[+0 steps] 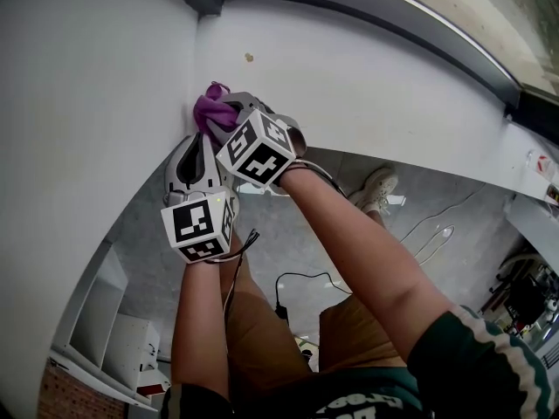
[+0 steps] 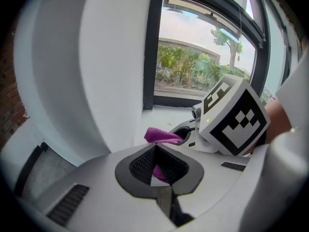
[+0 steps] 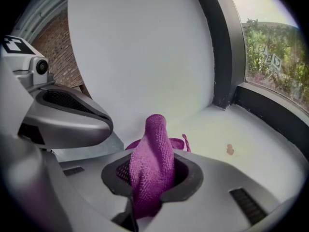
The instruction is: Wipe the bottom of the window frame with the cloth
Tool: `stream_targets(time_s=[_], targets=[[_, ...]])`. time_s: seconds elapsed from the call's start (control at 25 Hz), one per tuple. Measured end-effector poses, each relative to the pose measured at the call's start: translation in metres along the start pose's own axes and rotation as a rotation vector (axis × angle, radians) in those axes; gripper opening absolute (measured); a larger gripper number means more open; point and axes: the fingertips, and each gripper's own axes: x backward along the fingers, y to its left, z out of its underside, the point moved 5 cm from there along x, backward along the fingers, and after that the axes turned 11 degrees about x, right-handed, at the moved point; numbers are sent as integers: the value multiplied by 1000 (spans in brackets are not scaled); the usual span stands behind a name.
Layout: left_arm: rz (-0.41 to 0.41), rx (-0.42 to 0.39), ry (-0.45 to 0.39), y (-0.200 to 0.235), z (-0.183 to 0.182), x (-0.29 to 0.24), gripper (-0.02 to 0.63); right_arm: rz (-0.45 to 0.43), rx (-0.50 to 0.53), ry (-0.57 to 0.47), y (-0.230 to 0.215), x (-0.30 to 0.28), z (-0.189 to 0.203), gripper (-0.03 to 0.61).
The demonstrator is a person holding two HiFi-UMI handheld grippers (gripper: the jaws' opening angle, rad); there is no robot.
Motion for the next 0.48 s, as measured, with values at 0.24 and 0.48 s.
stream_targets(time_s=[0.24, 0.48], targets=[[13, -12, 5, -7, -9, -9, 8, 44, -17, -2, -27, 7, 2, 95], [30, -36, 3, -15, -20, -21, 8, 85, -12, -1, -62, 12, 0, 95]])
